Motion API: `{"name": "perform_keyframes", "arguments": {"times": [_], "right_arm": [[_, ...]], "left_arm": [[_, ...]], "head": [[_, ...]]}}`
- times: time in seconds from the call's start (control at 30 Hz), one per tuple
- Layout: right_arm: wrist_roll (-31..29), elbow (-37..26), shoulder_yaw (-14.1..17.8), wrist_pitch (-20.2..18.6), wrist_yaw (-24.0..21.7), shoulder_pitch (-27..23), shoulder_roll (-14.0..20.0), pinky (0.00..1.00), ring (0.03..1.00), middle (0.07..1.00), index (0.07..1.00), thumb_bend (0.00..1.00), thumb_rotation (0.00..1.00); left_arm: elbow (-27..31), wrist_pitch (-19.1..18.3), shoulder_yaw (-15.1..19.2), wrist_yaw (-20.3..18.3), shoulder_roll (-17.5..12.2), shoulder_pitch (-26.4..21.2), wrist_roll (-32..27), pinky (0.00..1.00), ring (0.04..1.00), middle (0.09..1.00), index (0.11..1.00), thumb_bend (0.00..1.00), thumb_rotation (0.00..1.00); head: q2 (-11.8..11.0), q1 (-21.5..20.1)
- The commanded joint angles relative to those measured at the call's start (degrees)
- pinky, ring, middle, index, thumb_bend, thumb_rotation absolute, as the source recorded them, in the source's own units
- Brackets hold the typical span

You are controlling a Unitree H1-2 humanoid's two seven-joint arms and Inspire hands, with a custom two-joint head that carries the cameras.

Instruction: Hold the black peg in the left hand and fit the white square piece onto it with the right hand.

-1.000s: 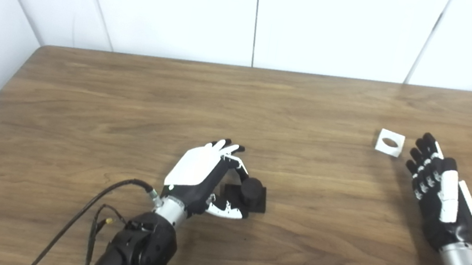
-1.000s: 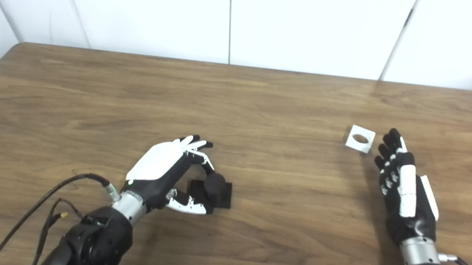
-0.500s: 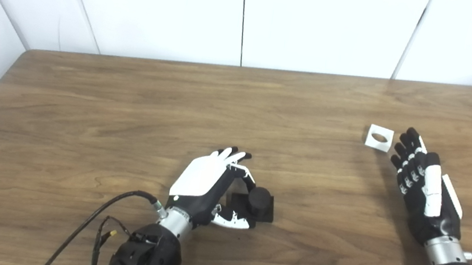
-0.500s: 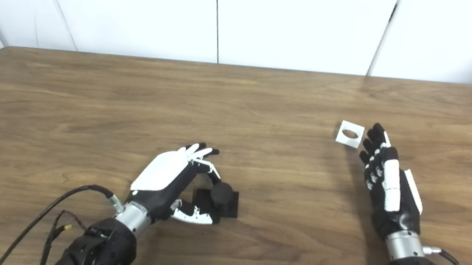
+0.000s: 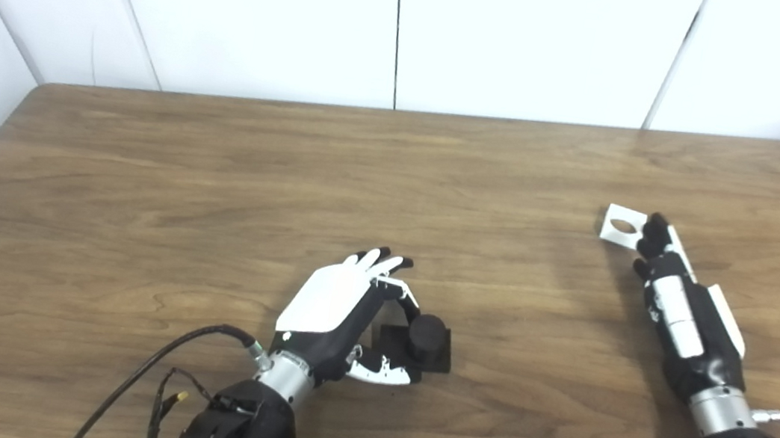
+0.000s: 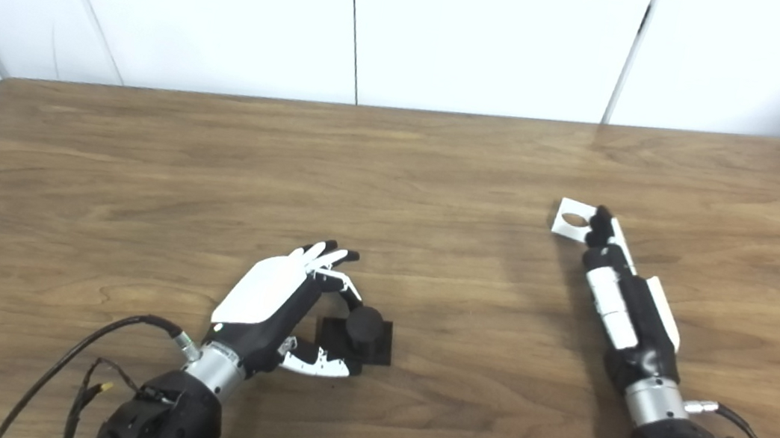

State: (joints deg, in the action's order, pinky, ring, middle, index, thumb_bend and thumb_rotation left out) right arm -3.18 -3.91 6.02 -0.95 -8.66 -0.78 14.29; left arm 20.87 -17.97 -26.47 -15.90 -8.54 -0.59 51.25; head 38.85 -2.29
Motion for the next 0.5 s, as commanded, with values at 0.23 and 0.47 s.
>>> {"name": "perform_keyframes", "arguments": {"times": [0.23, 0.47], "right_arm": [[11.3, -1.6, -1.3, 0.1, 2.2, -6.1, 5.5, 1.0, 1.0, 1.0, 1.0, 0.69, 0.68], [14.8, -2.5, -2.0, -1.6, 1.3, -10.2, 9.0, 1.0, 1.0, 1.0, 1.0, 0.68, 0.61]], "left_arm": [[-1.8, -0.3, 0.0, -1.5, 0.1, 1.1, 0.3, 1.0, 1.0, 0.939, 0.492, 0.51, 0.07], [-2.0, -0.7, 0.0, -2.2, 0.4, 0.9, 0.4, 1.0, 1.0, 0.937, 0.492, 0.51, 0.07]], "head": [[0.1, -0.3], [0.0, -0.3]]}}
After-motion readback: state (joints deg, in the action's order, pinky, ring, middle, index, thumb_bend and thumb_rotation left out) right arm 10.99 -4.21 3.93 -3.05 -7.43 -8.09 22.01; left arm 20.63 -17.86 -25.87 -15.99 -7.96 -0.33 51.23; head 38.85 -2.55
